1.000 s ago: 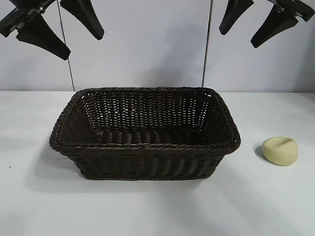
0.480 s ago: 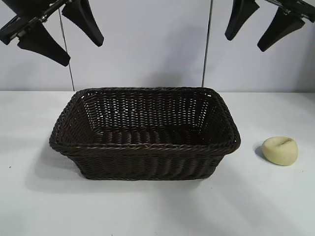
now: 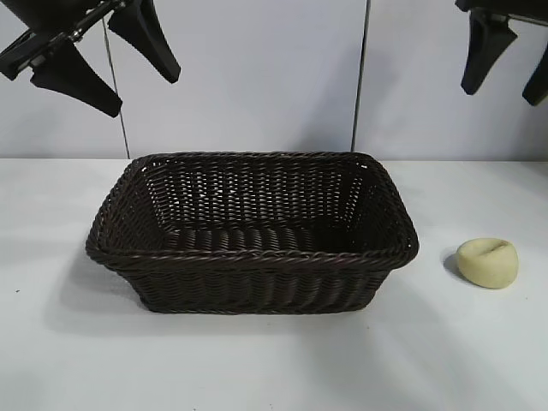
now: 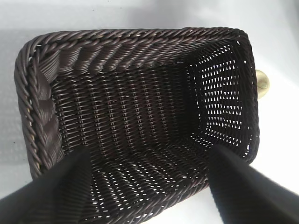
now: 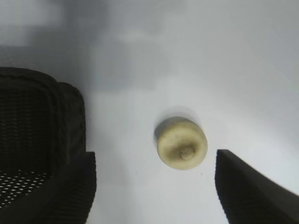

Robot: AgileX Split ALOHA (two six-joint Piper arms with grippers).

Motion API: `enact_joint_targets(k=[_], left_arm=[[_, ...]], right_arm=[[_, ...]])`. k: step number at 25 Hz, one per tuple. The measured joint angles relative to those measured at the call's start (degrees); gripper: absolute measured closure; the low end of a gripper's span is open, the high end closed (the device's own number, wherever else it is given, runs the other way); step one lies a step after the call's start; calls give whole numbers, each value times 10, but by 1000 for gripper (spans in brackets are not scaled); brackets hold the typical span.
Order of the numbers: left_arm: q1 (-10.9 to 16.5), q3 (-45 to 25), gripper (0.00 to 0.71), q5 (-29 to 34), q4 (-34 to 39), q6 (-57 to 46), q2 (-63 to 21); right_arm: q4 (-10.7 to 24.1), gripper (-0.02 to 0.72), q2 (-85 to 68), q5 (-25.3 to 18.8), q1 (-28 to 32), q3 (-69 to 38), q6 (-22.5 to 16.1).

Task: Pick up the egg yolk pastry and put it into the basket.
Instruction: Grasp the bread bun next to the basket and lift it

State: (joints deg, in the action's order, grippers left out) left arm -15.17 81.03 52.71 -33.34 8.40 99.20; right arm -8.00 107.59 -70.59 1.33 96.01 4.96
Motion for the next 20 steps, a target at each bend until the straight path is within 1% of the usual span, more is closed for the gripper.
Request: enact_joint_targets(k=[3,9,12,17,20], left_arm=[[0,0,196,-1,0,0,0],[0,0,196,-2,0,0,0],[0,0,196,-2,-1,0,0],[0,0,196,-2,-1,0,0],[0,0,196,-2,-1,0,0]], right_arm=[[9,185,6,9,6,-55,2],[12,185,32,70,6,-122,0],[13,185,50,92,6,-132,-4],[13,185,89,109,6,-132,-7],[8,185,117,124,6,-132,-17]])
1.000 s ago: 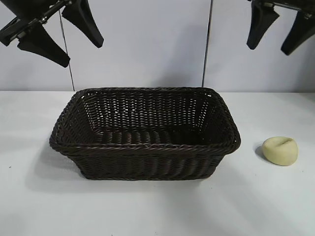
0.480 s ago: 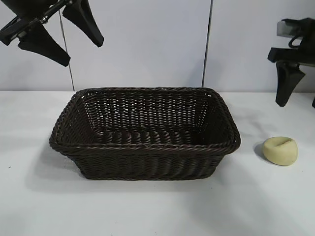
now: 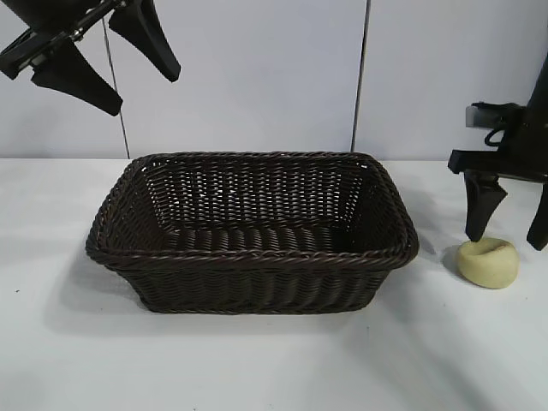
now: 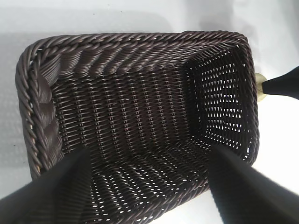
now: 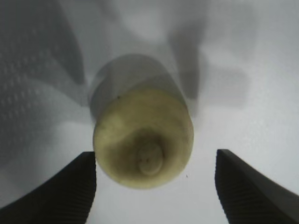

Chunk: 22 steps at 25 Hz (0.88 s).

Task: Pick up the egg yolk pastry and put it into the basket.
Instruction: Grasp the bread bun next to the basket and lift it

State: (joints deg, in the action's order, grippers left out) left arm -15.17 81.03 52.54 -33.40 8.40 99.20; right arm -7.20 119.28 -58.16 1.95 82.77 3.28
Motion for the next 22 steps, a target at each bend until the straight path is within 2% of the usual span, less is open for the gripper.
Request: enact_joint_targets(k=[2,4,6,8,11,15,22], left_arm=[[0,0,196,0,0,0,0],[0,0,196,0,0,0,0],[0,0,196,0,0,0,0],[0,0,196,0,0,0,0],[0,0,196,0,0,0,0],[0,0,196,0,0,0,0],[0,0,196,0,0,0,0]], right_arm=[[-8,194,14,6,0,0,-2],[-11,246,23,11,0,0,-2],[-13,338,26,13,0,0,-2],[-14,465,26,14,0,0,-2],[-14,583,26,14,0,0,-2],[-16,619,21,6,0,1,-2],[-39,629,-39,-37,0,34,1]])
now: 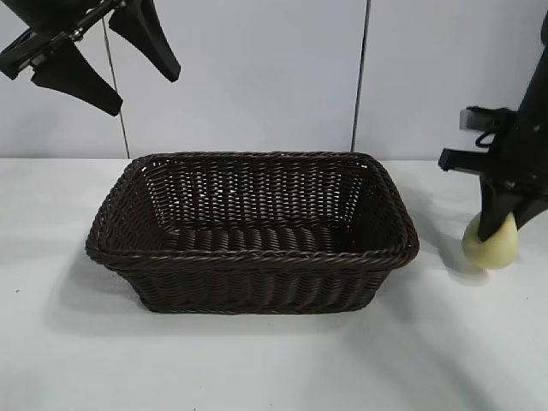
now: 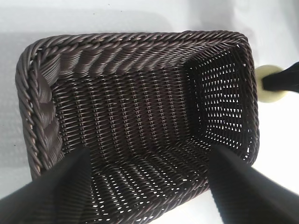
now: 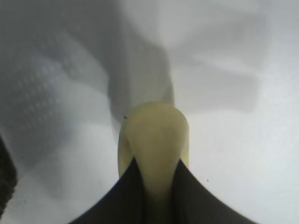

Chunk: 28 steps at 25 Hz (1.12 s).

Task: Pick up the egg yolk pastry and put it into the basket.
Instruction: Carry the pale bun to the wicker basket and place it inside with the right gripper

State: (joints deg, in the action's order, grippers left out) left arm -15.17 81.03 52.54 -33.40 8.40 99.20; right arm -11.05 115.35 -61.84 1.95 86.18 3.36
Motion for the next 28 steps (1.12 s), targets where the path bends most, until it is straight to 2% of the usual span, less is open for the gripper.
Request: enact_joint_targets(k=[10,15,19,22,28], left_arm=[[0,0,196,0,0,0,0],[0,0,196,0,0,0,0],[0,0,196,0,0,0,0],[0,0,196,0,0,0,0],[0,0,196,0,0,0,0]], right_arm=[[-18,629,-87,-77,0,97,4],[-27,629,-87,-82,0,106,7],[-58,629,-87,-86,-3,106,17],[-61,629,-86,-86,-28,106,26],[-67,629,-85,-80,-114,106,27]])
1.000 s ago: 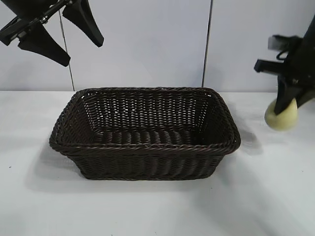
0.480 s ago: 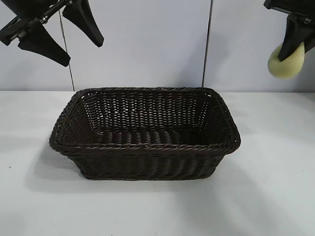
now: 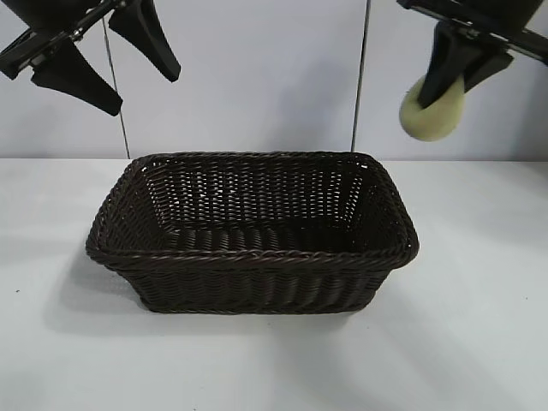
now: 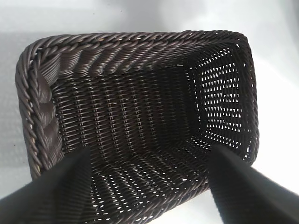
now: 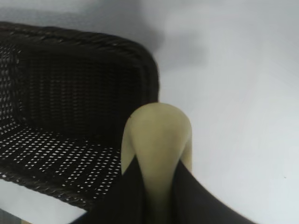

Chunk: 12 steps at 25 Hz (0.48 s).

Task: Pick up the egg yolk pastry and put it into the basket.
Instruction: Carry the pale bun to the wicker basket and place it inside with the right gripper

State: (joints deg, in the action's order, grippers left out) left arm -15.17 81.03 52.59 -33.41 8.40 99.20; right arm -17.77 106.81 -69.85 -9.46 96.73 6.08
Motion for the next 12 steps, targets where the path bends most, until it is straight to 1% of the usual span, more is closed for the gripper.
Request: enact_joint_targets(k=[6,12], left_arm=[[0,0,196,1,0,0,0],[0,0,196,1,0,0,0]], right_arm=[[2,629,2,25,-89,0,-9],[9,629,24,50,-147,0,-24]])
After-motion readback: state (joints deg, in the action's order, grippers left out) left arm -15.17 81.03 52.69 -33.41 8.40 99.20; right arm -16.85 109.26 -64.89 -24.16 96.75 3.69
